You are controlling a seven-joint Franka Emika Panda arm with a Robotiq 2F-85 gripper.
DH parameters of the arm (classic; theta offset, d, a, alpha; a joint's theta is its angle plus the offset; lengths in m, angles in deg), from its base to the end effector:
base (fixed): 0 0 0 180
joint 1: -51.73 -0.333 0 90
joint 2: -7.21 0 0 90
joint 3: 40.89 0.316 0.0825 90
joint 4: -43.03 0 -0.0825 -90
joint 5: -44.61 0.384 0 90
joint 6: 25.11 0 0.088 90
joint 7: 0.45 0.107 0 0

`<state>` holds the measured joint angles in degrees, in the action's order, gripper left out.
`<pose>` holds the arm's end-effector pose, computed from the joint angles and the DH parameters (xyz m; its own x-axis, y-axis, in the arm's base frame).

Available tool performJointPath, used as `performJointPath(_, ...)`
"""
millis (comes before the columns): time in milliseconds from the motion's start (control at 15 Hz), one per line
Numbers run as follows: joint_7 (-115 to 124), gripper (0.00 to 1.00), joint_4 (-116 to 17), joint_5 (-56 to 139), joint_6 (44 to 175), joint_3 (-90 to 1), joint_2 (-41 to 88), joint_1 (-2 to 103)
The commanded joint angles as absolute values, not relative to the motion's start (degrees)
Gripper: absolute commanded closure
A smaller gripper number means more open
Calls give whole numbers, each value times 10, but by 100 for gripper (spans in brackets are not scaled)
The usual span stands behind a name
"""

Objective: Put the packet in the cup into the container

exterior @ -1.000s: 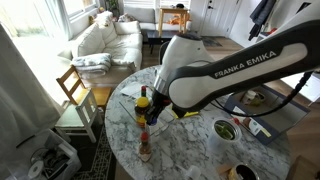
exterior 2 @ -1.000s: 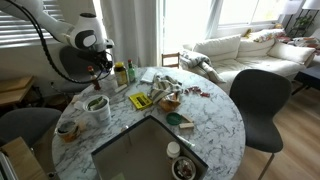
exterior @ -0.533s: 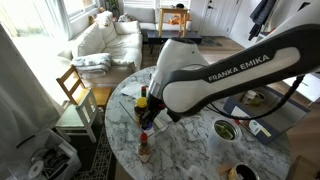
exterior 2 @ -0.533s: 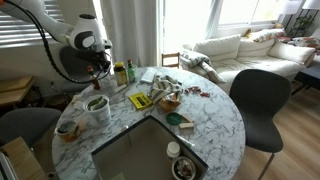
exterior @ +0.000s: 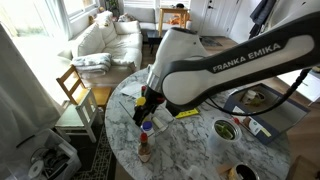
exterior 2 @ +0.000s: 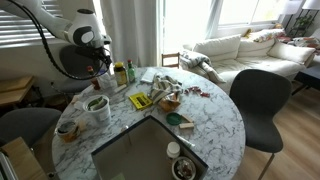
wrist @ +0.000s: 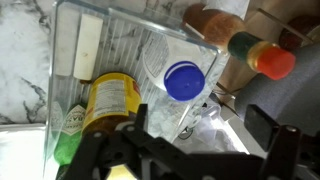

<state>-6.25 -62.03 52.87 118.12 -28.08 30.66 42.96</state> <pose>0.6237 0.2322 0.3403 0.9157 0.3028 0.2642 0.3541 -0.9188 -0.1743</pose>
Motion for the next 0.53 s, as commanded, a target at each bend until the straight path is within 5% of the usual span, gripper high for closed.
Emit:
performJointPath(0, -46, 0, -678, 523, 1121, -293, 212, 435)
performJointPath(467, -40, 0, -816, 526, 828, -328, 17, 464)
